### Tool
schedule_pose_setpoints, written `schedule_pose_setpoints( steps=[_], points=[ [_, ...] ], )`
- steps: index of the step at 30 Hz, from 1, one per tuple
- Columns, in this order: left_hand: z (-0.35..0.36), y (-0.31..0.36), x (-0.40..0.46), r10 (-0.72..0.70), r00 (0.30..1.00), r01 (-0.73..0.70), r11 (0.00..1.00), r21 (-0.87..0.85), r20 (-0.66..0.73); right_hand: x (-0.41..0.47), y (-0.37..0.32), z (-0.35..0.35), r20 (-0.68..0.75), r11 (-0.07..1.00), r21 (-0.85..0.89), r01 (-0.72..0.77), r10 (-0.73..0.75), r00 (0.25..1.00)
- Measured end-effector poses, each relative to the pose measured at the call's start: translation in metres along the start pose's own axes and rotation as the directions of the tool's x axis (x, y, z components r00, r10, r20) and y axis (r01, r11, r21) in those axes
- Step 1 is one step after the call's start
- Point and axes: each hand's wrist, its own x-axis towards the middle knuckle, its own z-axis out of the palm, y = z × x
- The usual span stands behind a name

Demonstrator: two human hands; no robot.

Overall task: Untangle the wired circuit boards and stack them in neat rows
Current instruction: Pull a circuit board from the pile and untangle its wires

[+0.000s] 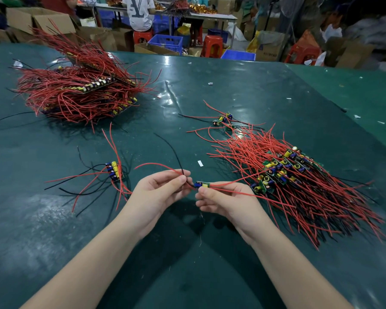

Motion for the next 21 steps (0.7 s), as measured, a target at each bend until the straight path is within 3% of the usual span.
schedule_pose_setpoints(
  steps=[9, 21],
  points=[
    [0.0024, -0.0031, -0.0011, 0.164, 0.985, -0.157, 0.981, 0.111, -0.053, -0.0014, -0.0012, -0.0010, 0.147, 0.982, 0.169, -0.084, 0.059, 0.987],
    [0.0072, -0.0012, -0.0039, 0.218, 0.974, -0.226, 0.937, 0.265, 0.060, 0.0050, -0.0002, -0.0035, 0.039, 0.957, 0.250, -0.149, 0.143, 0.989]
  ],
)
